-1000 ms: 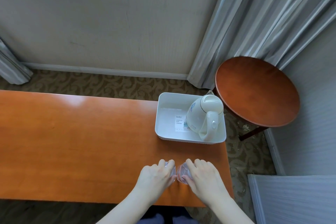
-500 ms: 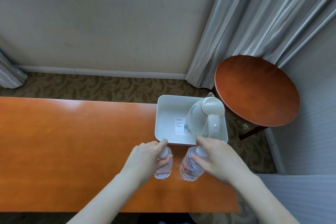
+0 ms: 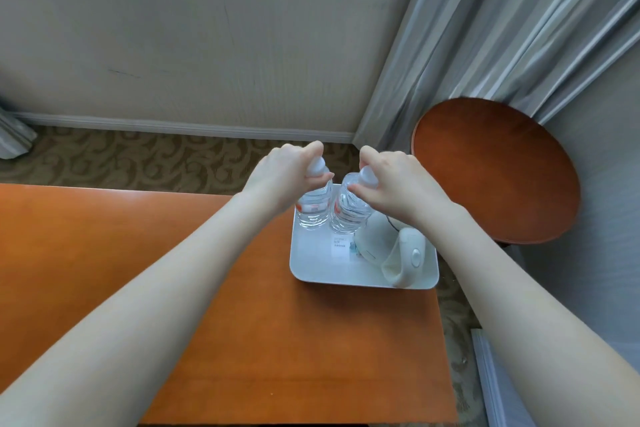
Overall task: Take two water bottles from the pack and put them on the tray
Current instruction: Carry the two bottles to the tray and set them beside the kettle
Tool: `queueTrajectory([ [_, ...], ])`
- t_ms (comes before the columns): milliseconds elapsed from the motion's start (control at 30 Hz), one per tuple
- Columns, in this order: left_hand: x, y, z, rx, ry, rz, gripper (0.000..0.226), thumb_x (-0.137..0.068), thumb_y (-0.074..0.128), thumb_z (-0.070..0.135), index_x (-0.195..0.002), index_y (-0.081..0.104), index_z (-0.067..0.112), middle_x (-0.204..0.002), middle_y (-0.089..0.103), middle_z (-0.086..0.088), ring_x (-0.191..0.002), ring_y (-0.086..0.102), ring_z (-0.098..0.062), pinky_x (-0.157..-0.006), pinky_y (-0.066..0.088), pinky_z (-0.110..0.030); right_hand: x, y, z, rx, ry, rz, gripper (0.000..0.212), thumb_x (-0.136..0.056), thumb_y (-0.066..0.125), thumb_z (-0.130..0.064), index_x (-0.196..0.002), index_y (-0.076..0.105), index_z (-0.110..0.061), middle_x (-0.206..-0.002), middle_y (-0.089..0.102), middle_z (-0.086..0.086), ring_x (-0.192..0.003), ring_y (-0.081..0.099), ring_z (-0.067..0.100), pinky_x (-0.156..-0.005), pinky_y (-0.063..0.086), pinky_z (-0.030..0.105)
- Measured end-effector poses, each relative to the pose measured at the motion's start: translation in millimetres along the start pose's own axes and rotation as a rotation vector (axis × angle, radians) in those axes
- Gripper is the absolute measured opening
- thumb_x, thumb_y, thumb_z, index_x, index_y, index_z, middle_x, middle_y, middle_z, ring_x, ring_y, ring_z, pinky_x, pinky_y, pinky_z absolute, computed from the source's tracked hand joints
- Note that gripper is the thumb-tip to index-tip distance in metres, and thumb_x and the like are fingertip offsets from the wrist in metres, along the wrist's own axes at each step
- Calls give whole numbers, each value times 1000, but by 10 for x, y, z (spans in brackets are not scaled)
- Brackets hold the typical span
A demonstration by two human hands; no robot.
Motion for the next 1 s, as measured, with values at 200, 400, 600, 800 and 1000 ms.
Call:
queueTrajectory([
  [200, -392, 362, -119, -50, -5, -72, 34, -90, 55, 41, -100, 48, 9, -91, 63, -16, -73, 45, -30, -59, 34, -34, -395, 430, 209, 66, 13, -55, 31, -86, 53, -38, -93, 44, -10, -88, 63, 15, -83, 58, 39, -65, 43, 40],
  [400, -487, 691, -202, -102, 9, -188, 32, -95, 49, 38, -107, 45, 8, -96, 60, -14, -75, 46, -28, -60, 34, -35, -575, 769, 333, 97, 15, -110, 33, -90, 52, -36, -103, 45, -6, -97, 63, 15, -92, 58, 37, -63, 36, 35],
  [600, -526, 807, -217, -141, 19, -181, 33, -95, 46, 39, -105, 44, 8, -93, 58, -12, -79, 55, -34, -59, 33, -35, -645, 858, 391, 98, 41, -108, 32, -90, 52, -36, -104, 45, -7, -96, 63, 14, -89, 60, 35, -63, 41, 38],
  [800, -543, 701, -212, -419, 103, -250, 50, -92, 44, 53, -113, 43, 8, -97, 62, -10, -84, 64, -32, -56, 39, -34, -638, 792, 350, 274, -31, -194, 46, -89, 51, -48, -113, 43, -9, -103, 62, 12, -94, 60, 32, -61, 36, 35],
  [1000, -662, 471, -205, -521, 319, -444, 49, -90, 56, 40, -129, 41, 14, -112, 54, -9, -96, 60, -26, -63, 43, -34, -695, 678, 344, 436, -160, -318, 46, -88, 59, -35, -124, 40, -15, -109, 55, 10, -99, 55, 28, -62, 38, 35],
])
Point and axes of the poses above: each hand's wrist, its own x-axis away from the middle knuckle, its own y-axis out of the palm, z = x × y, the point moved 2 cm from there along -x, towards the middle knuckle
